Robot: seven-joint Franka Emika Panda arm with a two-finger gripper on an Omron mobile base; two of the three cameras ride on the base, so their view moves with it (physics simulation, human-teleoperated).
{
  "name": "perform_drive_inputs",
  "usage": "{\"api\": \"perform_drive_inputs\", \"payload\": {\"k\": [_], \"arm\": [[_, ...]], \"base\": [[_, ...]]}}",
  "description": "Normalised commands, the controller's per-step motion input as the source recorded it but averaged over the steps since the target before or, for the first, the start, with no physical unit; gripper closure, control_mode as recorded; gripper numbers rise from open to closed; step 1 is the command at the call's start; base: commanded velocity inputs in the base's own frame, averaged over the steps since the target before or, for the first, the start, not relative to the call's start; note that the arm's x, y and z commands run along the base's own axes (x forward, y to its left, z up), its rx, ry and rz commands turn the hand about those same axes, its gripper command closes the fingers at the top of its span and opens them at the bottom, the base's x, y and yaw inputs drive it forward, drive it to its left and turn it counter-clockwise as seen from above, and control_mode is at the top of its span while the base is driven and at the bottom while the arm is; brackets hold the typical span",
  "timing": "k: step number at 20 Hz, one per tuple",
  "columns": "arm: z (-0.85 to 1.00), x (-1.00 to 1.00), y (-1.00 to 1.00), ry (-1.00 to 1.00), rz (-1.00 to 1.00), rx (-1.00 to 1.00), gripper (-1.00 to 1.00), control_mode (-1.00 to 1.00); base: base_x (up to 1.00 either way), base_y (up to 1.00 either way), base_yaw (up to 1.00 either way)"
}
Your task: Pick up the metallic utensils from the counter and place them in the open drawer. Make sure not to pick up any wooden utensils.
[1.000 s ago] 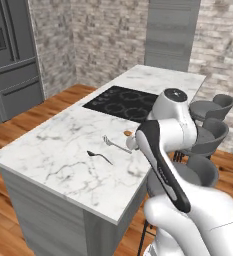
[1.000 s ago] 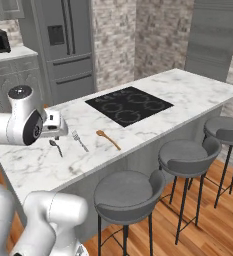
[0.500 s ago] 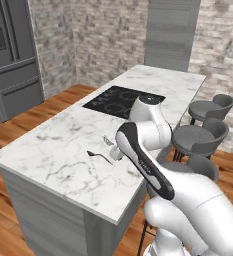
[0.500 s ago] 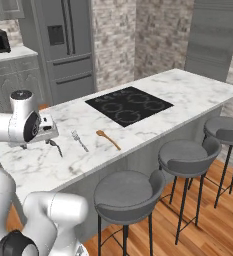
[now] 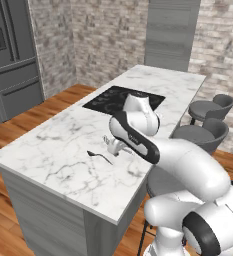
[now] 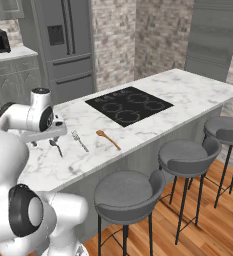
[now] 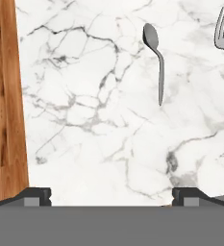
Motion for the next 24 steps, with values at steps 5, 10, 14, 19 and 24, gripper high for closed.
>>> {"api": "perform_drive_inputs", "payload": {"k": [5, 10, 14, 19, 24], "arm": [[-0.3, 0.38, 0.0, 0.01, 0.01, 0.0, -1.0, -1.0], [-0.4, 0.36, 0.0, 0.02, 0.0, 0.0, -1.0, -1.0], [-0.38, 0.26, 0.0, 0.02, 0.0, 0.0, -1.0, -1.0], [-0.33, 0.18, 0.13, 0.0, 0.0, 0.0, -1.0, -1.0], [-0.28, 0.37, 0.32, 0.0, 0.0, 0.0, -1.0, -1.0]], "base": [[0.0, 0.0, 0.0], [0.0, 0.0, 0.0], [0.0, 0.0, 0.0], [0.0, 0.0, 0.0], [0.0, 0.0, 0.0]]}}
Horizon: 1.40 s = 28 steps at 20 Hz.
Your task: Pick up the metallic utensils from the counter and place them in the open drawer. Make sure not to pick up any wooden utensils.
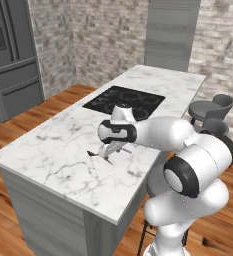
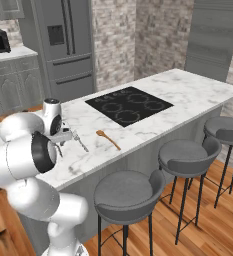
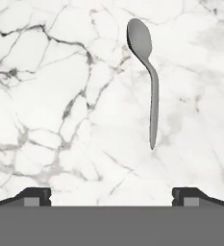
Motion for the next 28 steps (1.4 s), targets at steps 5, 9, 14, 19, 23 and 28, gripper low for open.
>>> {"api": "perform_drive_inputs", "payload": {"k": [5, 9, 14, 19, 23, 28], "arm": [[-0.21, 0.53, 0.14, 0.0, 0.0, -0.01, -1.0, -1.0], [-0.29, 0.44, 0.15, 0.0, 0.0, -0.01, -1.0, -1.0], [-0.33, 0.39, 0.2, 0.0, 0.0, 0.0, -1.0, -1.0], [-0.29, 0.32, 0.1, 0.01, 0.0, 0.0, -1.0, -1.0], [-0.31, 0.2, 0.0, 0.01, 0.0, 0.0, -1.0, -1.0], [-0.3, 0.14, 0.0, 0.0, 0.0, 0.0, -1.0, -1.0]], "base": [[0.0, 0.0, 0.0], [0.0, 0.0, 0.0], [0.0, 0.0, 0.0], [0.0, 0.0, 0.0], [0.0, 0.0, 0.0], [0.0, 0.0, 0.0]]}}
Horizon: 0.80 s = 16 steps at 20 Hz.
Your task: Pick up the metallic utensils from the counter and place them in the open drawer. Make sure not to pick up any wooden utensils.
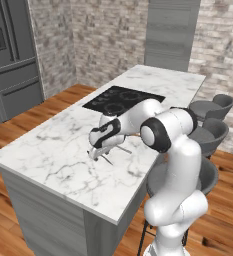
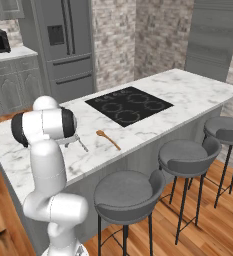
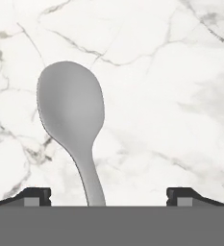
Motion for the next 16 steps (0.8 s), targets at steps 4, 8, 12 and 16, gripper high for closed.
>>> {"api": "perform_drive_inputs", "payload": {"k": [4, 8, 12, 16], "arm": [[-0.32, 0.08, 0.0, 0.0, 0.0, 0.0, -1.0, -1.0], [-0.46, 0.08, 0.12, 0.03, 0.0, 0.0, 1.0, -1.0], [-0.53, 0.0, 0.14, 0.0, 0.0, 0.0, 1.0, -1.0], [-0.44, 0.0, 0.18, 0.0, 0.0, 0.0, 1.0, -1.0]], "base": [[0.0, 0.0, 0.0], [0.0, 0.0, 0.0], [0.0, 0.0, 0.0], [0.0, 0.0, 0.0]]}}
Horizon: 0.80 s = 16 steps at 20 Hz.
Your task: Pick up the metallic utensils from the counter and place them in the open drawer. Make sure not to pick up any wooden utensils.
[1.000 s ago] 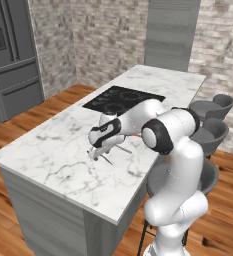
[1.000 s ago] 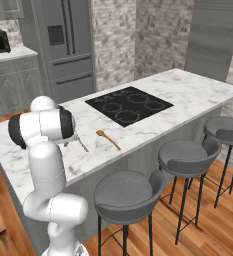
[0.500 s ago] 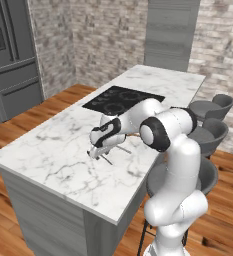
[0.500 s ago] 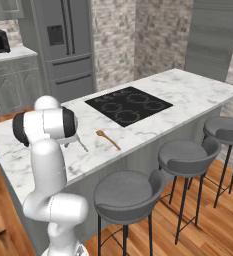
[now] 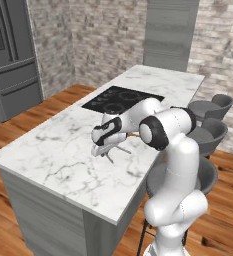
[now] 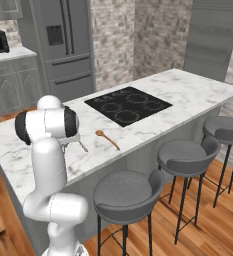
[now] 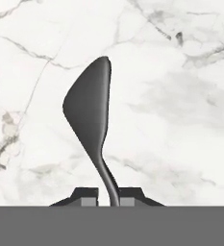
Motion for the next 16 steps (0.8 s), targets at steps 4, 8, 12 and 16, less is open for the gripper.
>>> {"api": "perform_drive_inputs", "payload": {"k": [4, 8, 12, 16], "arm": [[-0.01, -0.26, 0.07, 0.0, -0.01, 0.0, 1.0, -1.0], [0.34, -0.77, 0.0, -0.07, -0.09, 0.0, 1.0, -1.0], [0.54, -0.94, 0.0, -0.1, -0.11, 0.0, 1.0, -1.0], [0.58, -0.91, -0.02, -0.11, -0.1, 0.0, 1.0, -1.0]], "base": [[0.0, 0.0, 0.0], [0.0, 0.0, 0.0], [0.0, 0.0, 0.0], [0.0, 0.0, 0.0]]}}
